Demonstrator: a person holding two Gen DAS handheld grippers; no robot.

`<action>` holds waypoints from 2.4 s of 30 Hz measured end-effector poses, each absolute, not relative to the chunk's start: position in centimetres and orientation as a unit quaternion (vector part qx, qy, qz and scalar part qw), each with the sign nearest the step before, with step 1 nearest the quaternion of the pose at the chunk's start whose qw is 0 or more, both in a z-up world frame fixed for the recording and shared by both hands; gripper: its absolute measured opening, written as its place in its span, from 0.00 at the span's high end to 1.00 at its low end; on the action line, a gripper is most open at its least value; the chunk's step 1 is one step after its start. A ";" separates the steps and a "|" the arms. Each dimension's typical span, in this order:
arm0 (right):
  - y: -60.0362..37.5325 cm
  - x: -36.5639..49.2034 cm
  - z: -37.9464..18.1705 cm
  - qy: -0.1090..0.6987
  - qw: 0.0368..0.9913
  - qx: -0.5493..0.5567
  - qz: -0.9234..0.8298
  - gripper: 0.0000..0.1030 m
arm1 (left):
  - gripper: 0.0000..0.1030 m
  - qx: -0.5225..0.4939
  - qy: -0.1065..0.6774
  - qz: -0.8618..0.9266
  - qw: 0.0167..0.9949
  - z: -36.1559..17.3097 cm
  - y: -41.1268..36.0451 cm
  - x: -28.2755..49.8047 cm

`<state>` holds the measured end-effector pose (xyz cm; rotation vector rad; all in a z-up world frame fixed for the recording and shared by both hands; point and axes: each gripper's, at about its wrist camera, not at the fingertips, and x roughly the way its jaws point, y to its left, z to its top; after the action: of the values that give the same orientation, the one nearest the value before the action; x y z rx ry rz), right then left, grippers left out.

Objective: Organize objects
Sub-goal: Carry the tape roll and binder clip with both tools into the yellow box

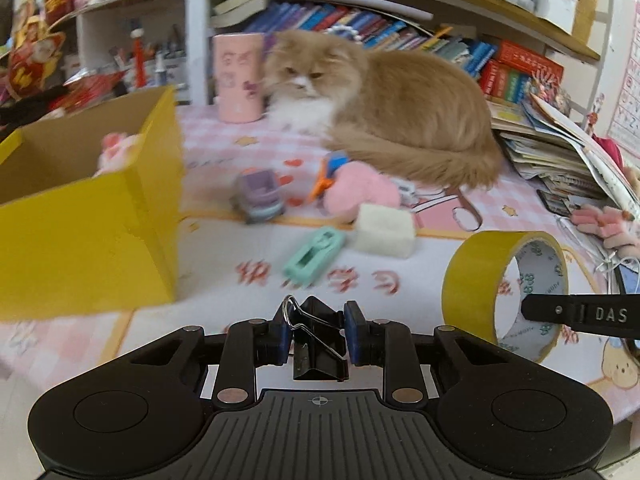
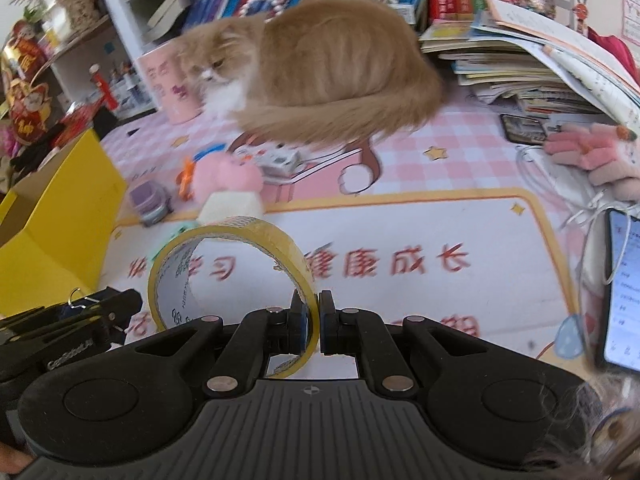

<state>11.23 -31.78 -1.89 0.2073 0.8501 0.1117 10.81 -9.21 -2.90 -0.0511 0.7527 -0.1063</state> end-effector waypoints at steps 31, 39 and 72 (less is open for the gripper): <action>-8.9 3.7 -2.1 0.447 0.871 0.022 0.205 0.94 | 0.76 -0.063 0.342 0.052 0.936 -0.9 10.0 -1.8; -5.8 2.1 -2.0 0.442 0.875 0.023 0.198 0.94 | 0.76 -0.055 0.325 0.035 0.943 -0.5 12.5 -3.2; -1.2 19.2 6.6 0.273 0.946 -0.024 0.174 0.94 | 0.76 -0.025 0.201 0.020 0.979 6.2 13.7 11.6</action>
<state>19.23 -1.17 6.60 -0.0487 0.5565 0.3549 11.64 13.74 6.20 -0.0493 0.4040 0.0404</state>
